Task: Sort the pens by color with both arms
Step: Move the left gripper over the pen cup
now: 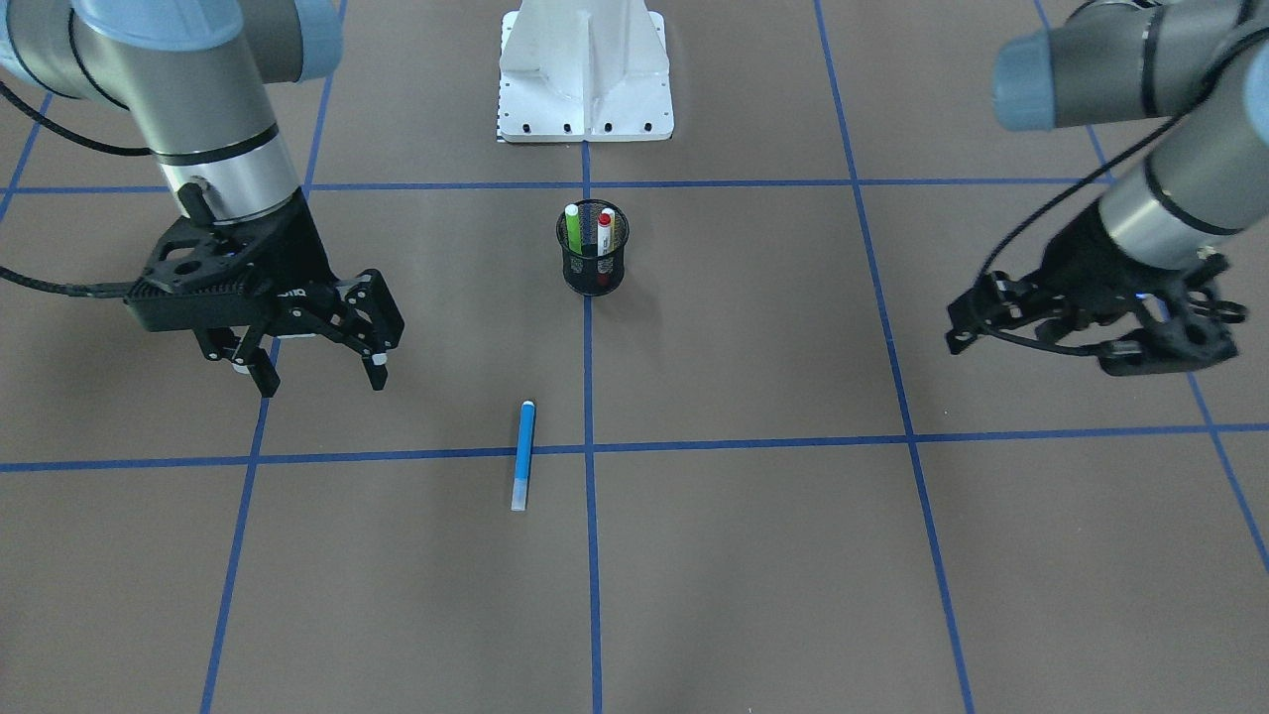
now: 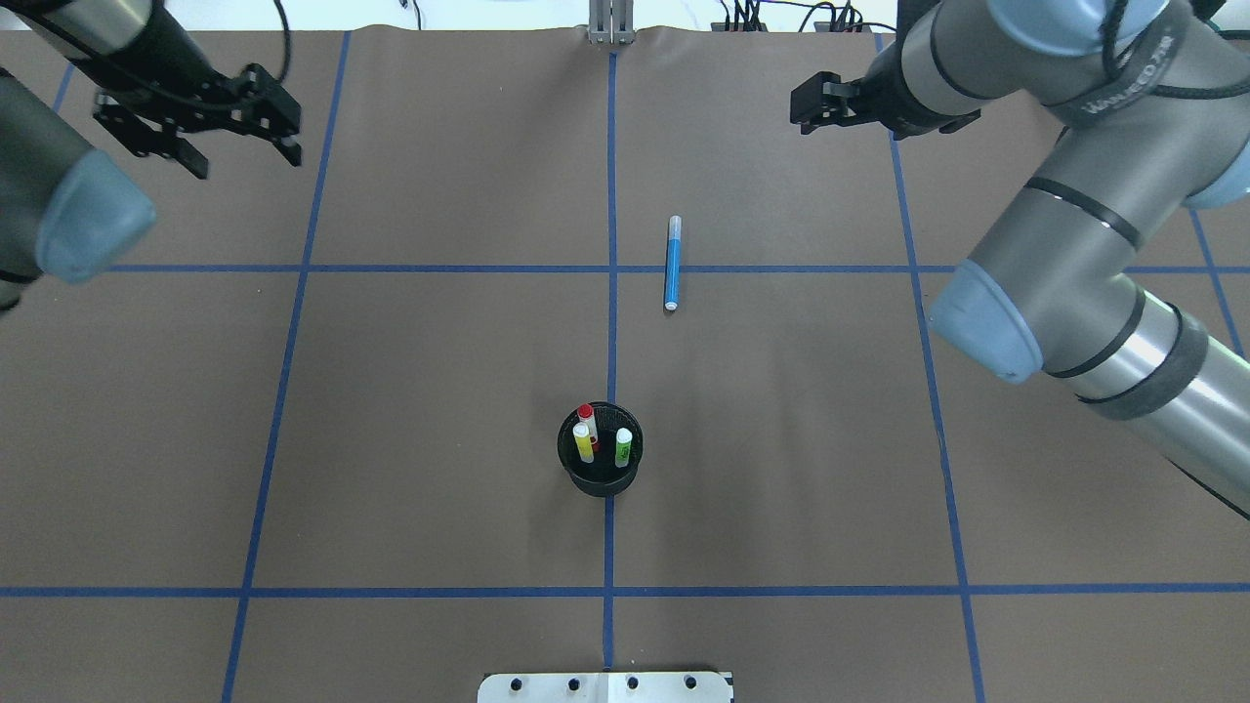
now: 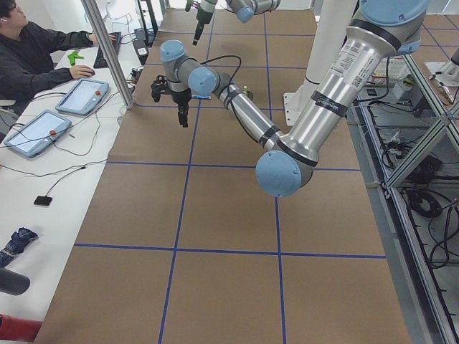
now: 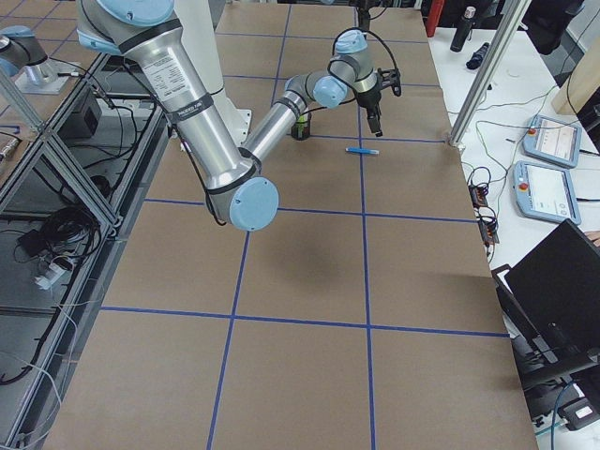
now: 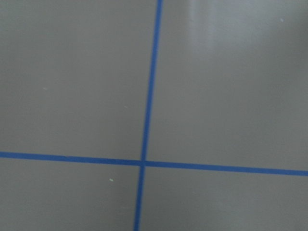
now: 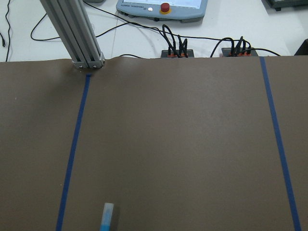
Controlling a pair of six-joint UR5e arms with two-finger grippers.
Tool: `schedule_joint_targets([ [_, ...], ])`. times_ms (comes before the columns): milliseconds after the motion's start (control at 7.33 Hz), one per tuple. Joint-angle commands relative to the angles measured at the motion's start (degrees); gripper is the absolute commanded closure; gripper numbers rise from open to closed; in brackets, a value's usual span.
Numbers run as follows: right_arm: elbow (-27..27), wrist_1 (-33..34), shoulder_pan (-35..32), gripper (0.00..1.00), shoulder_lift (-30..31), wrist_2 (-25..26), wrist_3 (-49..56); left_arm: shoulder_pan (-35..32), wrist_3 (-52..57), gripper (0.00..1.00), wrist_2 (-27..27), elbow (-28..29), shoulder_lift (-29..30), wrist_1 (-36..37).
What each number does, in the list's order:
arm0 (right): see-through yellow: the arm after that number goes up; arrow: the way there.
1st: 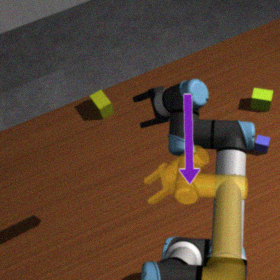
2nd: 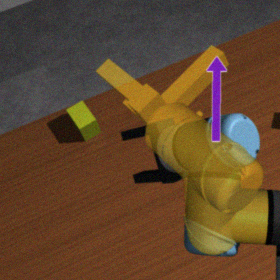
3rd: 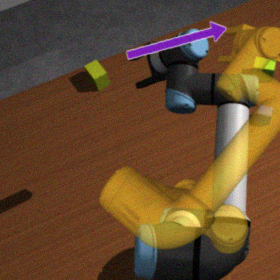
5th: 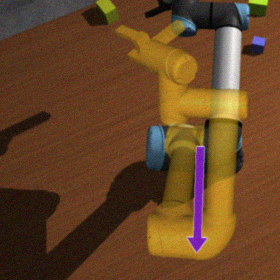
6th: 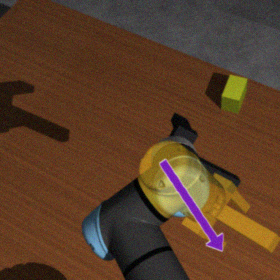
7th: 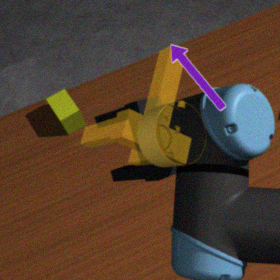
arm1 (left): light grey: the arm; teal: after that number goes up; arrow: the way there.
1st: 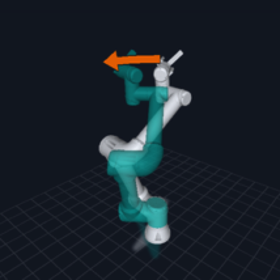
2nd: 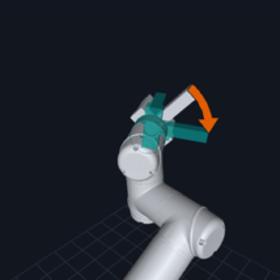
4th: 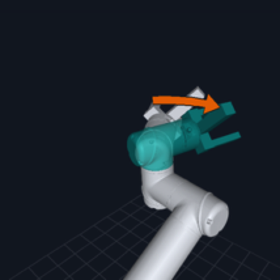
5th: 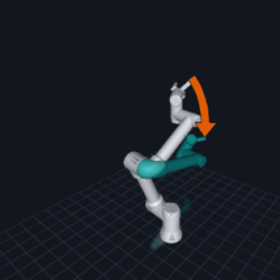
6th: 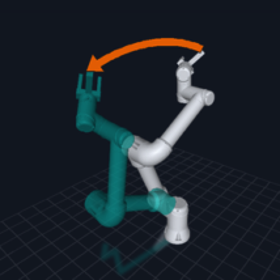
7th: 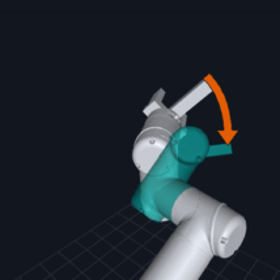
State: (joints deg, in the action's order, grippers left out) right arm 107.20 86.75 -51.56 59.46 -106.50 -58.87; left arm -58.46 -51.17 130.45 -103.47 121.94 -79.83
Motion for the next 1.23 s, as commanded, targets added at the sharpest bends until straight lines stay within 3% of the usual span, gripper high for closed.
schedule_joint_targets([
  [0,2.7,0.1,-1.6,0.0,4.2,-3.2,0.2,11.9,-14.3,0.0,-7.5,-1.7,5.2,-0.1],
  [409,2.6,0.1,-1.2,0.0,4.2,-5.1,0.2,23.0,-24.0,0.0,-15.6,-0.9,11.1,-0.1],
  [682,2.7,0.1,-0.1,0.0,4.0,-5.0,0.0,27.4,-26.2,0.0,-17.1,1.9,15.1,-0.1],
  [955,2.7,0.1,1.3,0.0,3.6,-4.9,-0.4,29.7,-27.2,0.02,-19.8,2.2,15.1,-0.1],
  [1091,2.7,0.1,1.4,0.0,3.6,-4.9,-0.5,29.9,-27.2,0.26,-19.8,2.6,14.9,-0.1],
])
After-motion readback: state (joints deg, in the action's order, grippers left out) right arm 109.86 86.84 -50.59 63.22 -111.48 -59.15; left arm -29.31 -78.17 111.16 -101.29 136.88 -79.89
